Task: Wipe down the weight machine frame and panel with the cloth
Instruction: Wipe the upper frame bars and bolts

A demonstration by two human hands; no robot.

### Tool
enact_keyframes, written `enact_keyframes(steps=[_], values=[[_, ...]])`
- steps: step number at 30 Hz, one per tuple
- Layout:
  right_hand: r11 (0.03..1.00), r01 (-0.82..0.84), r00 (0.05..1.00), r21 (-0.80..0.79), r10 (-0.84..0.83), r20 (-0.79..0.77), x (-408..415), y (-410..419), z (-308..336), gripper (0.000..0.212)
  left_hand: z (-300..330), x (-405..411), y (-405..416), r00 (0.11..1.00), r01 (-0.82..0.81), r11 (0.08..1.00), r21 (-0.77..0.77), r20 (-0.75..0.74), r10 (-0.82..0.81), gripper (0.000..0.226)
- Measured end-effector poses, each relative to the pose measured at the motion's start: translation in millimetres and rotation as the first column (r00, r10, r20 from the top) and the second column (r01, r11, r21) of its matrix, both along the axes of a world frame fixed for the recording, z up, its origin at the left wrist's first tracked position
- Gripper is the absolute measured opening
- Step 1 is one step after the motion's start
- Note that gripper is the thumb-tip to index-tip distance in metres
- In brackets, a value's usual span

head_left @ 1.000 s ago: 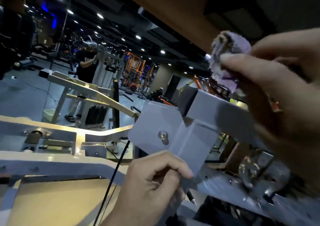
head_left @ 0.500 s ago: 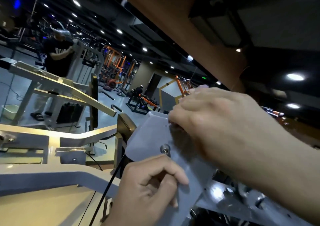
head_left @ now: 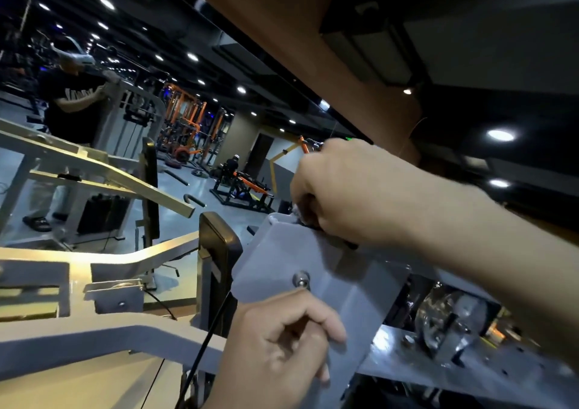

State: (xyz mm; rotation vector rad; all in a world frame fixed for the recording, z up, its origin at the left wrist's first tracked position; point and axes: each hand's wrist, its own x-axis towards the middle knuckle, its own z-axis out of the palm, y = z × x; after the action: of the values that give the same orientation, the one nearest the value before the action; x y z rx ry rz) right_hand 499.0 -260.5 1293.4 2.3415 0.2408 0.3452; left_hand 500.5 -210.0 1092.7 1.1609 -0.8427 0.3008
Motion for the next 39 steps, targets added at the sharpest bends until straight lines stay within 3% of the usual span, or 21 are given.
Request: enact_keyframes(steps=[5, 10, 16, 22, 26, 33, 36, 39], values=[[0.986, 0.064, 0.951, 0.156, -0.013, -0.31, 27, -1, 39, 0.023, 1, 1, 1, 0.999, -0.049, 0.998, 0.028, 0.001, 0.049, 0.03], [0.853, -0.206, 0.926, 0.479, 0.328, -0.186, 24, -4, 83, 0.016, 4, -4, 7, 0.998, -0.058, 0.998, 0.031, -0.001, 0.058, 0.029], [0.961, 0.037, 0.865, 0.274, 0.106, -0.49, 33, -15, 47, 0.022, 0, -7, 7, 0.997, -0.076, 0.996, 0.055, -0.002, 0.077, 0.039], [0.941, 0.072, 0.813, 0.331, 0.137, -0.566, -14, -3, 87, 0.012, -1, -9, 6, 0.993, -0.113, 0.992, 0.054, 0.027, 0.111, 0.035], [0.929, -0.09, 0.902, 0.358, 0.229, -0.365, -17, -5, 76, 0.02, -2, -9, 7, 0.989, -0.147, 0.984, 0.099, 0.029, 0.145, 0.044], [0.902, -0.094, 0.808, 0.421, 0.316, -0.497, -60, -28, 80, 0.015, 3, -14, 2, 0.974, -0.204, 0.975, 0.084, 0.117, 0.194, 0.029], [0.822, -0.218, 0.828, 0.527, 0.441, -0.346, -66, -36, 69, 0.014, 9, -19, -1, 0.968, -0.185, 0.98, 0.068, 0.184, 0.17, 0.021], [0.818, -0.311, 0.836, 0.485, 0.478, -0.269, -72, -50, 49, 0.013, 12, -23, -10, 0.969, -0.132, 0.991, 0.028, 0.214, 0.123, 0.023]])
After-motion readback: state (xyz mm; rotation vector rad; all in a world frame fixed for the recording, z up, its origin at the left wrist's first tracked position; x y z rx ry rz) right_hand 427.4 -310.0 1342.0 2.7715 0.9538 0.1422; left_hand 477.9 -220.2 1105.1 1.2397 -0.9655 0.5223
